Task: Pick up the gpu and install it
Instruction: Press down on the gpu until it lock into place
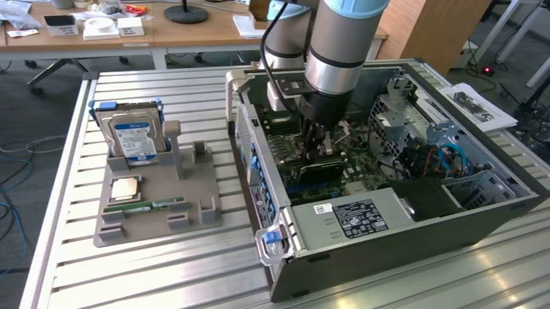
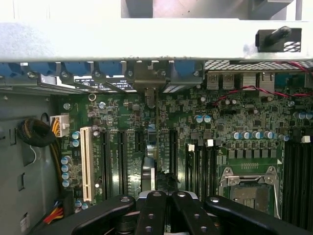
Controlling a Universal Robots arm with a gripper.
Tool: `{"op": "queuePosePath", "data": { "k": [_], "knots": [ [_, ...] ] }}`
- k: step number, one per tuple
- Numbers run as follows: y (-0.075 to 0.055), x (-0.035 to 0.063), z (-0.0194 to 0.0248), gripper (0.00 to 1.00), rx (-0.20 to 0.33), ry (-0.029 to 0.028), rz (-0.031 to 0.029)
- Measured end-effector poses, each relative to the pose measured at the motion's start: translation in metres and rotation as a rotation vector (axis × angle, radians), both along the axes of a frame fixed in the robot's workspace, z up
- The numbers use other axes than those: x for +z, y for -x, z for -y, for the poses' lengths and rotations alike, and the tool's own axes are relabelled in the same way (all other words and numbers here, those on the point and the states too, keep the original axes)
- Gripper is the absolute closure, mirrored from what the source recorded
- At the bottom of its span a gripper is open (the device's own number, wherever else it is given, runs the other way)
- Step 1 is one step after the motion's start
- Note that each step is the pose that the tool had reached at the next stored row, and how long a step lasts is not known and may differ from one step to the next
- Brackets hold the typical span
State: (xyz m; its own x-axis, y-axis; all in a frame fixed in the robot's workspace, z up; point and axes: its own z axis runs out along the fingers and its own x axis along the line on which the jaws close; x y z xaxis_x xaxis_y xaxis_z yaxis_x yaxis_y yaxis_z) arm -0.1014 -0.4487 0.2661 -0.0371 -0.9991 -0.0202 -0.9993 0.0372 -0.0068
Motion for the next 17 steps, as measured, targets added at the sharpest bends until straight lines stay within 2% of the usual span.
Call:
{"op": "queuePosePath", "data": {
  "k": [17],
  "knots": [
    [0.0009, -0.0013, 0.0, 0.89, 0.0, -0.0004, 0.0001]
  ]
}}
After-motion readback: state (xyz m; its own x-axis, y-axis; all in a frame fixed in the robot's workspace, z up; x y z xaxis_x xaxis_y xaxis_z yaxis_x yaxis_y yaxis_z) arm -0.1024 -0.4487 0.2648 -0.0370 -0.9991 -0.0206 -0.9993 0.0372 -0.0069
